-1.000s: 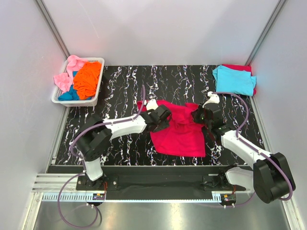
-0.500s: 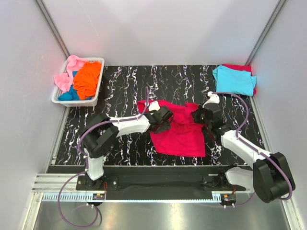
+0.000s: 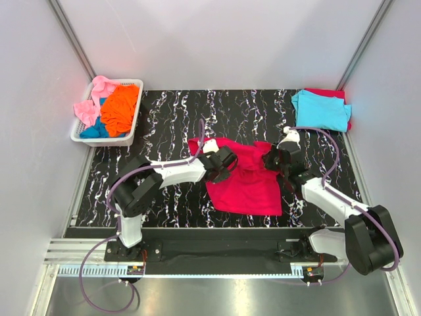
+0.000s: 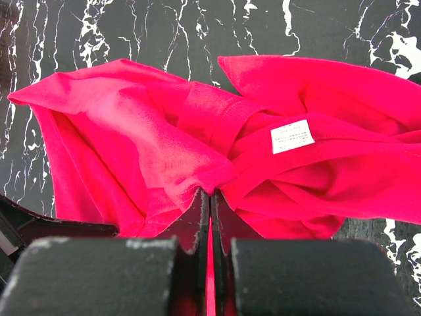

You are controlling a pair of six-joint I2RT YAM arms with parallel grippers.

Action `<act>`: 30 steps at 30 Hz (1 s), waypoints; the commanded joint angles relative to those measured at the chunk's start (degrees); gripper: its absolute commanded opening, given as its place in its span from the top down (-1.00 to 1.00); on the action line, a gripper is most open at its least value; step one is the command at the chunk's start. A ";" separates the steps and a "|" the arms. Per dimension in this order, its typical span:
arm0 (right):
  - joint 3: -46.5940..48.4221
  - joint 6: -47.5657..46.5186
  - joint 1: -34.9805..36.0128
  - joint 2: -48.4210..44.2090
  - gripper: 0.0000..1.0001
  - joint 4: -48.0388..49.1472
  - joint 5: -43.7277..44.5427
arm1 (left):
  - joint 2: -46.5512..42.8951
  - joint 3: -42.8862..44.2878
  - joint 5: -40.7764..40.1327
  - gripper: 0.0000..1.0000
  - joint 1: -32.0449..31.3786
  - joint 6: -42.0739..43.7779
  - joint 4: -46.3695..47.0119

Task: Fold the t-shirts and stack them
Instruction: Flatten the tshirt out

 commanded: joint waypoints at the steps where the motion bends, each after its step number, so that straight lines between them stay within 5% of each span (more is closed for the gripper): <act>1: 1.50 0.55 -0.42 0.11 1.00 1.10 0.49 | -2.53 0.72 -2.72 1.00 -0.06 0.52 -0.65; 9: 9.31 -0.06 -0.51 -2.25 1.00 -8.81 6.97 | -12.01 0.20 -13.24 1.00 -0.06 3.50 -10.20; 17: 27.04 -6.91 -1.83 -7.09 1.00 -22.97 12.17 | -34.33 0.11 -25.66 1.00 2.22 10.34 -22.00; 24: 42.09 -15.52 -2.27 -8.77 1.00 -31.05 20.24 | -48.13 6.95 -29.43 1.00 10.73 20.01 -29.38; 30: 56.95 -23.18 -2.44 -6.57 1.00 -34.40 24.74 | -48.51 18.55 -25.59 1.00 21.62 32.24 -30.71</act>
